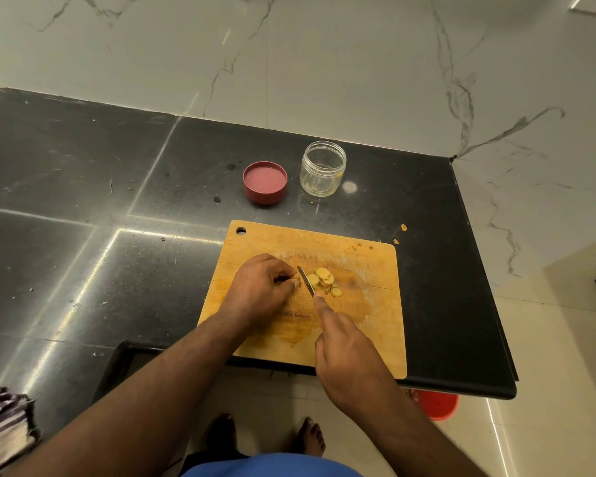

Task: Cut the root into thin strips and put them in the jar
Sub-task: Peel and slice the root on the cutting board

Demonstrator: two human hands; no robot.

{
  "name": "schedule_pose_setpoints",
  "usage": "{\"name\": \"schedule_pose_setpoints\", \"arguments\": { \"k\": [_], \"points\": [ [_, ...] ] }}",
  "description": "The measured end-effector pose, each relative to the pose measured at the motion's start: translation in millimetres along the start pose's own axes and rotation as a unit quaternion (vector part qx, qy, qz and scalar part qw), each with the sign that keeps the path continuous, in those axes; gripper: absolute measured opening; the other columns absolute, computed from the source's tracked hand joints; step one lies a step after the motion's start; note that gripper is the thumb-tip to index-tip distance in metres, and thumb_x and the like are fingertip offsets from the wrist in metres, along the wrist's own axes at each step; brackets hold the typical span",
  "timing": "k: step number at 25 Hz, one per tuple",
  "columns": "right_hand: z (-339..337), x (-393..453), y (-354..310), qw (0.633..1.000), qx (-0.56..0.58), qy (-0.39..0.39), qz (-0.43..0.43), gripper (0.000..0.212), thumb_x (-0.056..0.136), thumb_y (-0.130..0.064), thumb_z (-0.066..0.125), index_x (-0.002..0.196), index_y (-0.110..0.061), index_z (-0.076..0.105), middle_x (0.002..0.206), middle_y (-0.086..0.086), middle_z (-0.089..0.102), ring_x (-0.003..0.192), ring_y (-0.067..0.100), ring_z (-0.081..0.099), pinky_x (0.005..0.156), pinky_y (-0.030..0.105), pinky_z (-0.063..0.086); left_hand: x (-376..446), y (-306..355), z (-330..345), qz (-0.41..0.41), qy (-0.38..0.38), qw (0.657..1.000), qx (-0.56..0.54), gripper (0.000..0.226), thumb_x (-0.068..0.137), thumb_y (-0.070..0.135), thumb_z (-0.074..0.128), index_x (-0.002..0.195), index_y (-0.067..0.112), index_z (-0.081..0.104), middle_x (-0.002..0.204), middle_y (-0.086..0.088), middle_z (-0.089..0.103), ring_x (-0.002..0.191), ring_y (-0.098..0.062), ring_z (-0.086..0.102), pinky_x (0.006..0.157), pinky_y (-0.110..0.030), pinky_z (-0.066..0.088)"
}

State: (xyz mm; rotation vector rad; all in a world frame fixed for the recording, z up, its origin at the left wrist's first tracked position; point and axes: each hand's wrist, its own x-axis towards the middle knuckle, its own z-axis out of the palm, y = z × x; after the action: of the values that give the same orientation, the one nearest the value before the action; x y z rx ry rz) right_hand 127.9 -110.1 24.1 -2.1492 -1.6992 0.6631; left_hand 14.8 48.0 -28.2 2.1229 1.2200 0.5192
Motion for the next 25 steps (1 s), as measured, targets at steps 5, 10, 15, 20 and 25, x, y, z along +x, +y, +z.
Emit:
{"name": "schedule_pose_setpoints", "arguments": {
  "k": [5,10,15,20,25],
  "points": [
    [2,1,-5,1.000,-0.009,-0.025,0.013,0.058,0.104,-0.023,0.031,0.157,-0.028,0.008,0.120,-0.002,0.046,0.088,0.013,0.051,0.072,0.025,0.042,0,0,1,0.002,0.000,1.000,0.002,0.022,0.089,0.027,0.072,0.109,0.018,0.077,0.103,0.007,0.067,0.095,-0.006,0.056,0.079,-0.019,0.045],
    [2,10,-5,0.999,-0.006,-0.048,0.021,0.060,0.102,-0.019,0.031,0.157,-0.027,0.007,0.122,0.001,0.046,0.093,0.016,0.049,0.076,0.027,0.042,0,-1,2,0.003,0.000,1.000,-0.001,0.021,0.090,0.027,0.072,0.109,0.019,0.077,0.102,0.008,0.066,0.095,-0.006,0.057,0.079,-0.019,0.046],
    [1,8,-7,0.998,-0.014,-0.056,0.021,0.060,0.102,-0.019,0.030,0.157,-0.027,0.006,0.121,0.001,0.046,0.090,0.015,0.048,0.073,0.025,0.037,1,0,1,0.004,0.001,1.000,0.001,0.018,0.089,0.027,0.073,0.104,0.019,0.078,0.098,0.008,0.067,0.095,-0.006,0.057,0.082,-0.025,0.049],
    [5,19,-4,0.998,-0.009,-0.055,0.022,0.060,0.102,-0.018,0.032,0.157,-0.025,0.009,0.122,0.002,0.047,0.089,0.013,0.042,0.075,0.025,0.037,1,1,0,0.003,-0.005,1.000,0.003,0.018,0.088,0.027,0.074,0.104,0.019,0.078,0.097,0.010,0.066,0.096,-0.008,0.057,0.084,-0.027,0.050],
    [10,-6,1,0.999,0.024,-0.036,0.028,0.059,0.104,-0.021,0.032,0.157,-0.029,0.009,0.134,-0.002,0.046,0.101,0.011,0.051,0.085,0.025,0.046,0,2,-2,-0.002,-0.005,1.000,0.005,0.020,0.090,0.029,0.073,0.106,0.019,0.076,0.097,0.012,0.062,0.096,-0.008,0.057,0.085,-0.027,0.051]
  ]
}}
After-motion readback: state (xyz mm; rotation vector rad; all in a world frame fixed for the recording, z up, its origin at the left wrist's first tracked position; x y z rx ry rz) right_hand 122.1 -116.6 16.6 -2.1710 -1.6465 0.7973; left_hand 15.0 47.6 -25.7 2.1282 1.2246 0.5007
